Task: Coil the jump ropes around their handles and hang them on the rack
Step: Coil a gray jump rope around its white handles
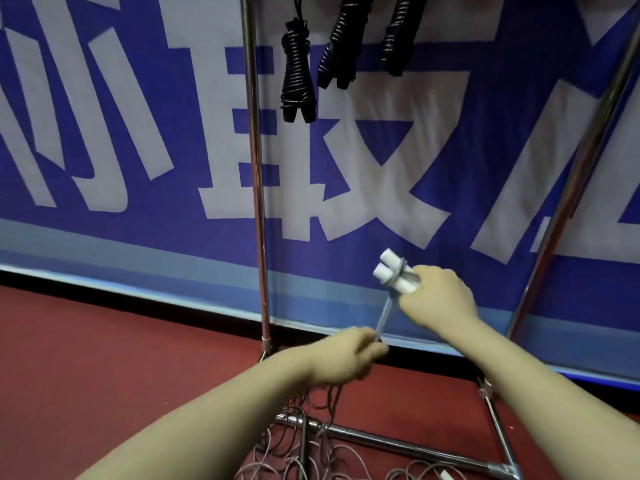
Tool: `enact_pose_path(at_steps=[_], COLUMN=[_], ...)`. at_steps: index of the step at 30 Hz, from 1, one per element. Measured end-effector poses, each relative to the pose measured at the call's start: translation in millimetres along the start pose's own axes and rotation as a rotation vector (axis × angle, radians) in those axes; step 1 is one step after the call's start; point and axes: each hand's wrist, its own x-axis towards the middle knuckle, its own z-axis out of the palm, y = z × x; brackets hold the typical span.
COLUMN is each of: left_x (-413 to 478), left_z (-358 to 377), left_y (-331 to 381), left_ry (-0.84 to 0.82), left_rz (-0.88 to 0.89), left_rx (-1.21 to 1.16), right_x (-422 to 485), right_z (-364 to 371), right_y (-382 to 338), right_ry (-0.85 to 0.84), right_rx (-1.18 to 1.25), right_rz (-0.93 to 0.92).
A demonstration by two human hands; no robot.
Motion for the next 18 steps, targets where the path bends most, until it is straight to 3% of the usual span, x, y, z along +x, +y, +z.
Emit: enact_pose_path(at_steps=[2, 6, 8, 11, 14, 18], left_x=[-6.4, -4.1, -1.0, -2.1, 0.0, 6.0], left_z=[5.7, -25.6, -46.8, -58.1, -48.7, -30.4], left_y=[14.1, 19.5, 0.0, -23.7, -27.8, -15.9], left_ry=[-0.033, 0.165, 0.233, 0.258, 0.263, 0.252], left_rz=[0.064, 0.181, 0.182, 0.101, 0.013, 0.026], left_rx=[0.223, 0.520, 0.374, -0.063, -0.431, -0.565], right_x=[-0.8, -13.8, -22.2, -29.7, -26.3, -19.9], right_z=[0.9, 15.3, 19.5, 20.3, 10.2, 8.3], right_y=[11.1, 5.5, -4.9, -14.2, -18.0, -16.5], right_ry=[-0.080, -0.222, -0.289, -0.331, -0.267, -0.193], right_rx=[-0.258, -0.538, -0.560, -0.469, -0.218, 0.130], right_rz=[-0.077, -0.319, -0.441, -0.540, -0.460, -0.241])
